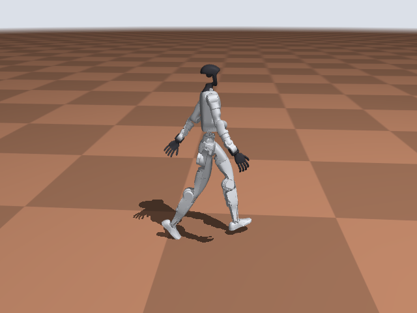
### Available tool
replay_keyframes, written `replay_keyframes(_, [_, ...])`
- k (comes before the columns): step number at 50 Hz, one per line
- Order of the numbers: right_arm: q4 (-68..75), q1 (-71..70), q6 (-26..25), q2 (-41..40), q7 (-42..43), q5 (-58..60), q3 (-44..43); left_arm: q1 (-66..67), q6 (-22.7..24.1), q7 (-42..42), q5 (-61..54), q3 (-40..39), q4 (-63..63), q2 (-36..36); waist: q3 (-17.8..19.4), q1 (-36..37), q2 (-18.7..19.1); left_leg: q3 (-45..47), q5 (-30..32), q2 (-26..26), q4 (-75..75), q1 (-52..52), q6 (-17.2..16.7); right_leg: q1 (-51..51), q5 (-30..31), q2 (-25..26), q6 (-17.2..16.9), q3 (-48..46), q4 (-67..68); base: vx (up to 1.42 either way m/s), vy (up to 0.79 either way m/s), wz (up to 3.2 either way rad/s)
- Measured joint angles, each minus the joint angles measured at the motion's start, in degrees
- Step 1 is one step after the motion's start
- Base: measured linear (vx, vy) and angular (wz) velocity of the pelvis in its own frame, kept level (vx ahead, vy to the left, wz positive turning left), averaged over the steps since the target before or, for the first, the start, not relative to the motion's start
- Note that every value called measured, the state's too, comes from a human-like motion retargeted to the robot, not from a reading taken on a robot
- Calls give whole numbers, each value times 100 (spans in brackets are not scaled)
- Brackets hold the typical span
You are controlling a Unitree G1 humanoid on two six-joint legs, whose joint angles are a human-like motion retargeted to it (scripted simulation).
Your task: Walk run
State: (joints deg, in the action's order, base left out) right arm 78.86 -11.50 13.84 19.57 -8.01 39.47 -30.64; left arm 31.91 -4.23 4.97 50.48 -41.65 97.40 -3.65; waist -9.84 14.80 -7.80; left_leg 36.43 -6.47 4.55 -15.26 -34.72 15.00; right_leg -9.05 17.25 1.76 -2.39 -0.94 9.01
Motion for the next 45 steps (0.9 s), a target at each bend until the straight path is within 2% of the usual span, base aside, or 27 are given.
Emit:
replay_keyframes(2, [185,134,102,-227,-155,318,30,-221,378,-16,-390,-285,0,73,-193,-275,94,-1194,-171,-66,-527,-196,0,242,1123,161,-297,-291,849,143,-3,78])
replay_keyframes(3, [259,263,191,-317,-296,495,66,-371,544,60,-554,-370,0,93,-165,-493,145,-1851,-465,-395,-875,-259,0,537,1237,233,-457,-280,1876,128,10,205])
replay_keyframes(5, [435,480,285,-432,-581,834,101,-952,772,272,-814,-535,0,99,5,-892,254,-2099,-927,-720,-1449,-90,0,1063,1275,392,-717,-55,3610,119,21,220])
replay_keyframes(7, [717,788,85,-594,-726,1036,35,-1690,1046,448,-936,-511,0,-5,-97,-796,790,-2218,-1052,-277,-1193,403,0,1424,1168,1013,-384,32,3424,100,30,134])
replay_keyframes(8, [869,992,-125,-651,-740,1139,-68,-2062,1252,587,-972,-351,0,-72,-140,-822,1014,-2464,-1085,-284,-1055,626,0,1737,845,1162,-195,-15,3561,118,31,177])
replay_keyframes(10, [1160,1416,-556,-835,-638,1249,-260,-2702,1595,824,-1058,139,-387,-99,-141,-809,1140,-2832,-1033,-555,-734,1030,0,2212,108,1166,-19,318,3698,100,24,219])
replay_keyframes(13, [1594,2035,-880,-1196,-423,1159,-468,-3359,1880,720,-763,814,-1559,-4,-100,-1165,1305,-3458,-742,-901,-9,1833,0,2813,-890,510,267,193,3050,103,6,314])
replay_keyframes(16, [1837,2594,-940,-1547,-586,1036,-472,-4056,2292,545,-507,1382,-2277,-150,-74,-1700,1440,-4316,-616,-1151,434,2455,0,3241,-1118,-339,319,-428,1701,100,-16,358])
replay_keyframes(18, [1855,2928,-967,-1764,-828,984,-291,-4518,2548,516,-516,1741,-2530,-333,-2,-2027,1436,-4708,-664,-1240,553,2829,0,3466,-1278,-626,225,-282,797,108,-33,305])
replay_keyframes(20, [1855,3149,-998,-1928,-1087,1052,-39,-4934,2749,584,-579,2014,-2672,-567,122,-2239,1326,-4993,-746,-1327,675,3260,0,3757,-1466,-724,55,444,36,104,-44,212])
replay_keyframes(22, [1855,3248,-1071,-2023,-1310,1326,204,-5215,2862,687,-624,2141,-2742,-809,257,-2233,1210,-5115,-777,-1313,781,3696,-87,3947,-1735,-651,-308,1173,-691,97,-56,90])
replay_keyframes(23, [1855,3272,-1127,-2043,-1388,1510,316,-5292,2895,721,-615,2137,-2754,-916,349,-2220,1164,-5138,-760,-1266,782,3918,-183,3975,-1968,-743,-804,1040,-973,115,-75,33])
replay_keyframes(24, [1855,3268,-1211,-2028,-1440,1682,448,-5313,2897,724,-581,2073,-2731,-1001,396,-2219,1139,-5110,-671,-1208,759,4094,-308,4018,-2076,-808,-954,727,-1071,113,-75,7])
replay_keyframes(25, [1855,3249,-1309,-1995,-1477,1848,589,-5306,2882,713,-535,1979,-2691,-1076,420,-2224,1125,-5056,-547,-1145,725,4247,-446,4069,-2120,-858,-930,323,-1076,100,-63,-7])
replay_keyframes(27, [1855,3089,-1667,-1813,-1372,2125,705,-5123,2686,597,-473,1713,-2486,-1089,246,-2281,1084,-4945,116,-1144,582,4337,-898,4164,-1745,-657,-431,310,-663,109,-63,-6])
replay_keyframes(28, [1855,3011,-1872,-1715,-1238,2252,663,-4953,2554,525,-455,1571,-2354,-1049,144,-2324,1041,-4952,618,-1202,470,4379,-1176,4185,-1564,-796,-494,-337,-340,125,-70,25])
replay_keyframes(29, [1855,2921,-2044,-1630,-1065,2348,570,-4741,2439,423,-417,1400,-2186,-977,92,-2438,1145,-5098,1260,-1146,206,4358,-1599,4163,-1483,-654,-518,-12,-97,133,-75,60])
replay_keyframes(30, [1855,2827,-2200,-1550,-874,2428,453,-4509,2332,306,-370,1216,-1998,-890,65,-2588,1323,-5314,1971,-1033,-135,4305,-2095,4120,-1451,-373,-522,800,106,131,-70,77])
replay_keyframes(31, [1855,2678,-2207,-1441,-715,2351,344,-4282,2288,100,-372,1093,-1704,-760,108,-2683,1498,-5259,2578,-871,-761,4099,-2583,4078,-1531,-274,-394,793,348,125,-60,67])
replay_keyframes(32, [1852,2502,-2172,-1314,-594,2252,250,-4081,2243,-91,-426,1005,-1368,-660,143,-2762,1590,-5073,3115,-809,-1415,3858,-2926,3996,-1664,-222,-276,812,573,115,-38,28])
replay_keyframes(33, [1845,2271,-2056,-1154,-551,2109,184,-3935,2199,-249,-581,984,-949,-617,163,-2809,1515,-4622,3512,-948,-2126,3545,-2982,3835,-1905,-260,-181,883,762,109,-32,-10])
replay_keyframes(35, [1559,1873,-1870,-1041,-635,1799,-73,-3638,2032,-209,-618,974,-200,-681,259,-2711,1461,-4004,3647,-759,-3697,2909,-3000,3407,-2138,-365,106,4,938,108,-47,-44])
replay_keyframes(37, [1109,1460,-1693,-1102,-737,1391,-386,-3176,1612,94,-192,1089,0,-622,133,-2661,1069,-3539,3241,-762,-3772,2321,-2411,2984,-2080,-286,310,487,465,108,-72,2])
replay_keyframes(38, [855,1263,-1559,-1146,-740,1183,-548,-2927,1394,165,144,1116,0,-549,168,-2686,1063,-3283,2754,-517,-4037,1964,-2018,2770,-2078,-74,366,736,308,93,-51,10])
replay_keyframes(40, [416,884,-1157,-1141,-641,660,-660,-2444,1100,125,883,1104,0,-373,209,-2500,944,-2794,1939,-323,-4269,1274,-1582,2351,-1954,-146,348,444,-9,86,-34,-61])
replay_keyframes(43, [-192,470,-502,-1020,-440,-210,-411,-1720,973,-5,1874,1213,0,-126,175,-1804,520,-2514,1069,-724,-3596,334,-1421,1805,-1868,-246,473,477,-423,105,-28,-146])
replay_keyframes(45, [-596,240,-171,-918,-361,-611,-273,-1299,925,-104,2239,1371,0,-42,191,-1577,410,-2541,743,-768,-2774,-178,-1100,1472,-1941,-141,645,459,-607,105,-27,-62])
